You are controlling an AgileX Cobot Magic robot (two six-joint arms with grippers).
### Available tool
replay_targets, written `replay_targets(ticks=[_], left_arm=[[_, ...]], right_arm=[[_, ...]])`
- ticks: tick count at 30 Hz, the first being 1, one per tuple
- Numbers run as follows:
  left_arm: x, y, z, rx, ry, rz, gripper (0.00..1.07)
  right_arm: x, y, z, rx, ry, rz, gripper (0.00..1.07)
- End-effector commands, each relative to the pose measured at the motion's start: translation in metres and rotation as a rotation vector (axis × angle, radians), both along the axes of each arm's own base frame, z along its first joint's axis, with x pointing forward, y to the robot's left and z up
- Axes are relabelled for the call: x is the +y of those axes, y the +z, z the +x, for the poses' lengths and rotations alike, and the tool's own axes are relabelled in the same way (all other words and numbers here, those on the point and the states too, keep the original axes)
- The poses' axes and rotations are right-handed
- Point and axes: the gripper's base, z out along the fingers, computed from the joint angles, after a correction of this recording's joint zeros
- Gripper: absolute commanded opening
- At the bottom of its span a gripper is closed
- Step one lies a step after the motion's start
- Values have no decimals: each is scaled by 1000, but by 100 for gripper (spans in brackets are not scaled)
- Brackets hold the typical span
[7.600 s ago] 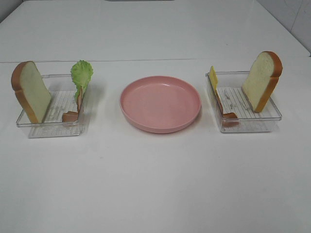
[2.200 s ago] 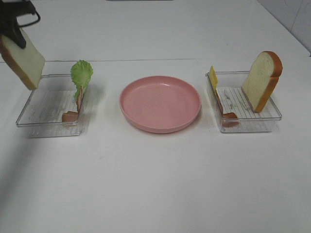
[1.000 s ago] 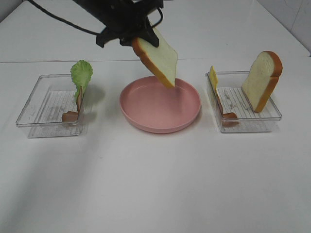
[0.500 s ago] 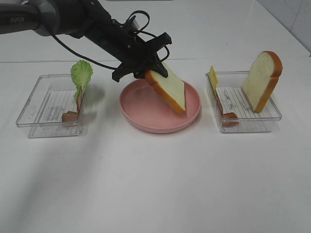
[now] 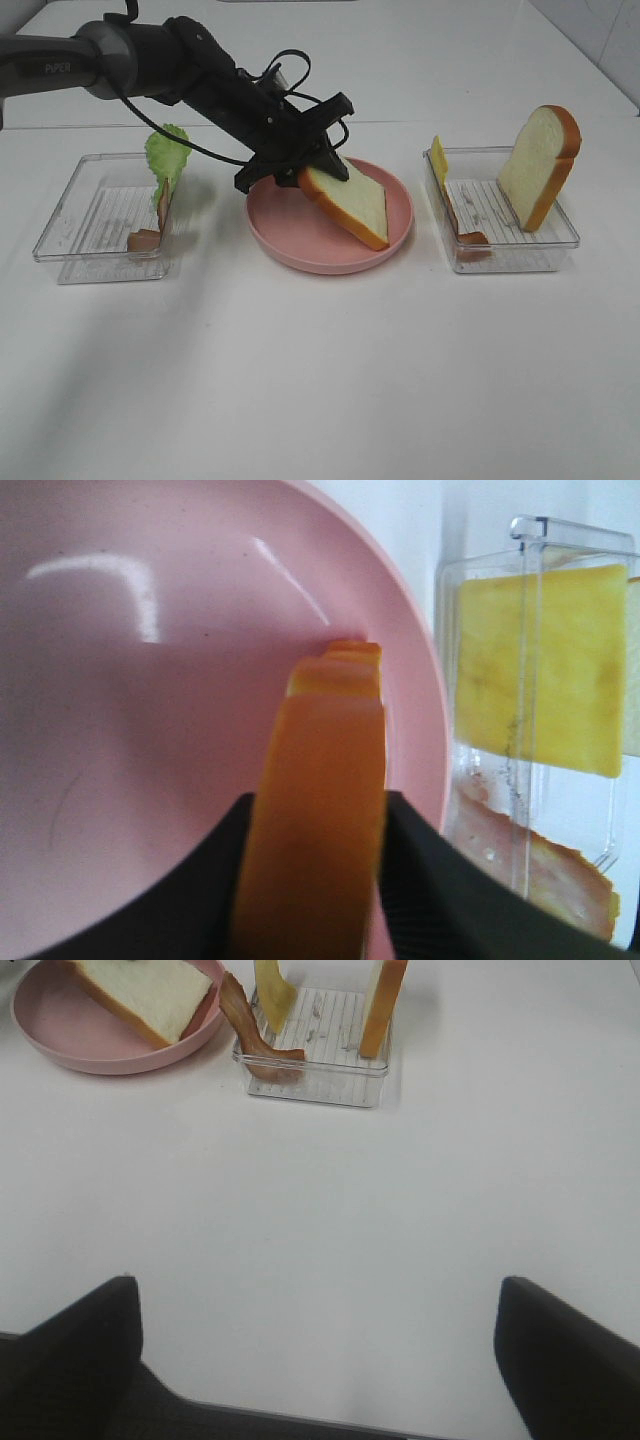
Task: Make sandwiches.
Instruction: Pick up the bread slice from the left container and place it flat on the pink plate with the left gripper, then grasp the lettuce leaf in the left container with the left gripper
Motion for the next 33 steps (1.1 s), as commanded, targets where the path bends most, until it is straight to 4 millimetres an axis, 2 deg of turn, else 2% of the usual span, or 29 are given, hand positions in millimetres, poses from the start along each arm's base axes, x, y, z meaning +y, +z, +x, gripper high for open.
replay_targets(ticks=[1,2,4,10,15,17,19,20,28,32,33], left_arm=[[-1,1,-2,-7,-25,34,85],[-1,1,-2,-7,-25,34,85],[0,2,-2,-22,-38,45,102],[0,7,-2,-32,-51,70,102],[-5,18,0,-56,-45,132,100],[-12,33,0,-105,-64,202,100],[-15,38,-1,-120,-68,230,100],[-17,45,-1,-149,-76,301,100],[-24,58,-8,-250,-138,550,100],[-22,65,-9,-247,-155,586,100],[-21,72,-11,-236,-169,604,100]], right_arm=[[0,0,-3,-26,-7,9,93],[0,0,-3,-26,-7,9,93],[0,0,-3,-26,-7,9,93],[0,0,-3,-26,-7,9,93],[0,0,-3,-26,-7,9,93],[0,0,-3,-26,-7,9,93],[0,0,-3,-26,-7,9,93],[0,0,-3,-26,-7,9,93],[0,0,-3,-26,-7,9,93],[0,0,-3,-26,-7,9,93],[0,0,-3,-26,-7,9,93]])
